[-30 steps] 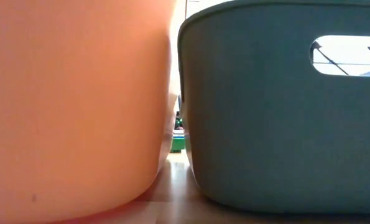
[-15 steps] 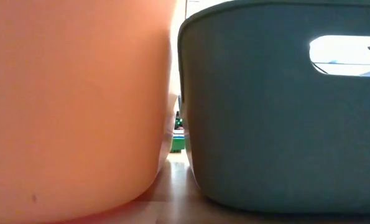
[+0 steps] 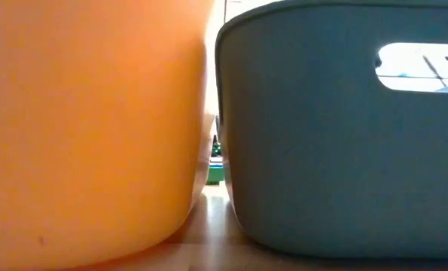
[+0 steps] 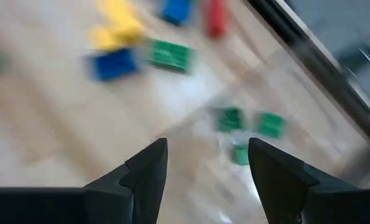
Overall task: Sort blocks
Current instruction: Put the red block into the blue bin
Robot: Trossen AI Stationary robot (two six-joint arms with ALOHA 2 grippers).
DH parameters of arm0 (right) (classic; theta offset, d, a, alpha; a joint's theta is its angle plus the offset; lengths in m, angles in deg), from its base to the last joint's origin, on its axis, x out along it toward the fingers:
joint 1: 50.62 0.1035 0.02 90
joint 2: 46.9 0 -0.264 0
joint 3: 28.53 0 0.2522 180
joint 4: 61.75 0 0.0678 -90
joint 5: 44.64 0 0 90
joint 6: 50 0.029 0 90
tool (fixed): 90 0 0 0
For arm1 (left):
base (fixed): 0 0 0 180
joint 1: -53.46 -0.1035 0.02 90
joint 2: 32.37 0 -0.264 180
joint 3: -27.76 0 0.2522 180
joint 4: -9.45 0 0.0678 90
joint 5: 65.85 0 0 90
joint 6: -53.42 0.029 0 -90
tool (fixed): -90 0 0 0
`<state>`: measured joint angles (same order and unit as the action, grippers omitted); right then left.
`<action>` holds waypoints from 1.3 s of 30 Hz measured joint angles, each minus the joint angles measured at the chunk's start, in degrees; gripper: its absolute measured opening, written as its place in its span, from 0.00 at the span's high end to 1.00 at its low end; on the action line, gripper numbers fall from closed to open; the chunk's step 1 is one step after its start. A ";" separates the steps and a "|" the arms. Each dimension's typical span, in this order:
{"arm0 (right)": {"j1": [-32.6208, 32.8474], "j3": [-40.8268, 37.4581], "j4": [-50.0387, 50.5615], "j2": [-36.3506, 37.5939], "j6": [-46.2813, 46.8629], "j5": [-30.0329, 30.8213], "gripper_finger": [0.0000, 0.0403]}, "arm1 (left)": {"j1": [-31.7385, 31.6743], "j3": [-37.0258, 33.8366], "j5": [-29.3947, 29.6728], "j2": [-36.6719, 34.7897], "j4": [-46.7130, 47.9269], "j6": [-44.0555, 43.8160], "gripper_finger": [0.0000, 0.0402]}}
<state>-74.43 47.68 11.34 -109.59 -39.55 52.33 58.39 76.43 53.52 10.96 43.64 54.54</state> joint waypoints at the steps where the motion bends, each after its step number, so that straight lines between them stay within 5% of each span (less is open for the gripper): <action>1: 5.16 -0.82 0.03 2.01 1.39 0.12 0.42 | 0.00 0.21 0.07 0.00 0.04 0.13 0.39; 8: 44.78 -7.69 -1.12 2.73 21.44 3.94 0.42 | -1.56 0.28 2.54 0.00 0.67 1.96 0.39; 14: 63.38 -6.49 -4.03 -8.88 34.66 4.61 0.46 | -1.57 0.28 1.36 0.00 -0.57 6.04 0.39; 24: 72.87 3.25 7.60 -28.24 45.35 -4.32 0.54 | -1.57 0.28 1.16 0.00 -0.62 5.40 0.39; 30: 75.09 3.96 8.20 -29.38 46.79 -14.33 0.40 | -1.57 0.28 1.14 0.00 -0.62 4.30 0.39; 39: 79.52 2.95 10.31 -32.40 44.10 -21.44 0.24 | -1.57 0.28 0.02 0.00 -0.44 2.96 0.39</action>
<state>5.09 50.63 21.65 -141.99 4.55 30.90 56.81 76.70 53.54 10.97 43.20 57.50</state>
